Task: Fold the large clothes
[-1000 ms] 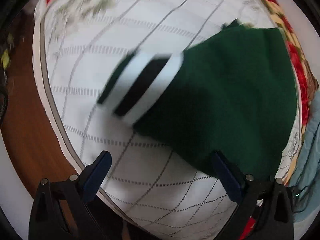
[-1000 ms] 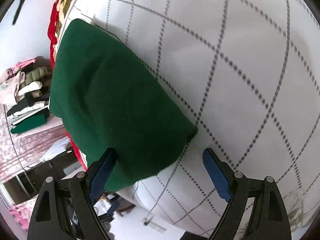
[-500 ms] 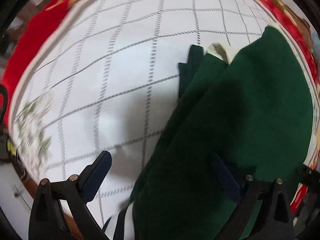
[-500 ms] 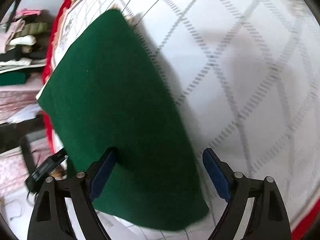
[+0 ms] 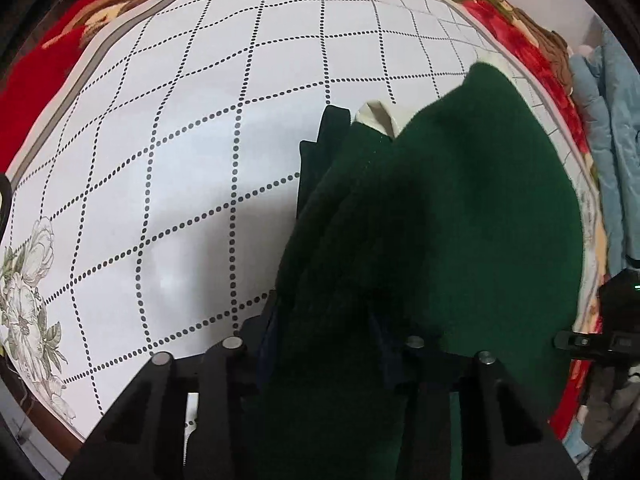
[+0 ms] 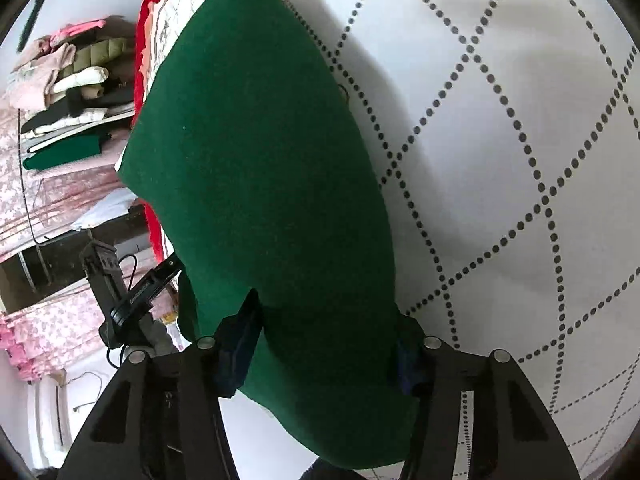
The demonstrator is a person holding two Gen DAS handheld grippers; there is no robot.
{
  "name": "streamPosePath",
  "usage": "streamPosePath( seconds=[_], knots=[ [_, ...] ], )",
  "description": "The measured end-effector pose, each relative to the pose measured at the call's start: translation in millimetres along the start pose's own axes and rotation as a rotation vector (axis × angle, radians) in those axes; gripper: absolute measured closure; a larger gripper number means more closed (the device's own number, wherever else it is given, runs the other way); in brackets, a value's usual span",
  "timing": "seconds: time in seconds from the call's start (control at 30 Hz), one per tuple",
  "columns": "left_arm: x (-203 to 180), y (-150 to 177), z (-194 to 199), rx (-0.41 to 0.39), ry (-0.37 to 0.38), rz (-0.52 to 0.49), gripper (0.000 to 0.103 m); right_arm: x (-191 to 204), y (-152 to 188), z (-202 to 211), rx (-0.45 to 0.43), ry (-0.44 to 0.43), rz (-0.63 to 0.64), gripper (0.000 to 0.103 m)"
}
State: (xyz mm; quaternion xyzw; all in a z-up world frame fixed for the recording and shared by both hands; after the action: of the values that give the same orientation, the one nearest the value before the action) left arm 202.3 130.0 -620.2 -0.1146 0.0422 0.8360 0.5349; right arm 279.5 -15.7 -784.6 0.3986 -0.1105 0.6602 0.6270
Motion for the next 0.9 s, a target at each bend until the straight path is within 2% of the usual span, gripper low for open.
streamPosePath(
  seconds=[0.1,0.17,0.27,0.33,0.37,0.4,0.5,0.6,0.67,0.7,0.73,0.77,0.83,0.9],
  knots=[
    [11,7,15,-0.027,0.087,-0.005,0.073,-13,-6,-14,0.019,0.03,0.012,0.03],
    [17,11,21,-0.04,0.149,-0.009,0.073,-10,-8,-23,0.037,0.048,0.041,0.026],
    [33,5,10,-0.019,0.222,0.048,0.073,-5,-11,-35,0.055,0.065,0.053,0.019],
    [34,0,-1,0.011,0.243,0.089,0.063,-5,-12,-39,0.06,0.075,0.059,0.018],
    [37,0,-6,0.029,0.239,0.103,0.051,-3,-12,-42,0.062,0.079,0.06,0.017],
    [38,6,-5,0.043,0.238,0.111,0.044,-2,-11,-42,0.063,0.081,0.059,0.017],
    [34,8,-7,0.061,0.257,0.104,0.032,2,-11,-46,0.061,0.079,0.051,0.017],
    [29,7,-8,0.056,0.255,0.075,0.024,-2,-10,-43,0.065,0.072,0.045,0.015],
    [26,4,-8,0.043,0.26,0.064,0.024,-10,-14,-42,0.067,0.056,0.034,0.011],
    [23,2,-8,0.037,0.262,0.053,0.03,-10,-14,-44,0.067,0.051,0.03,0.009],
    [25,2,-7,0.028,0.272,0.04,0.041,-9,-14,-46,0.067,0.05,0.03,0.009],
    [25,5,-3,0.024,0.293,0.033,0.057,-7,-13,-48,0.067,0.058,0.034,0.008],
    [16,-2,-2,0.001,0.257,0.003,0.064,-1,-12,-49,0.062,0.063,0.046,0.008],
    [14,-5,2,-0.014,0.257,-0.003,0.07,-2,-11,-47,0.052,0.064,0.052,0.012]
  ],
)
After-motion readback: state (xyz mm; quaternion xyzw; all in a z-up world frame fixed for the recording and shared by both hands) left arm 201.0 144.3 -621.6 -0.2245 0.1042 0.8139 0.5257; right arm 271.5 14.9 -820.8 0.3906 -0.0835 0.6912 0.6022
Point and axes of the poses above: each gripper's, at about its wrist camera, not at the fingertips, and z roughly against the way its jaws point, x to its left, y to its underside, the point moved 7 cm from there along -z, roughly the way its jaws point, and after that the axes turned 3 degrees about x, right-handed, at the moved point
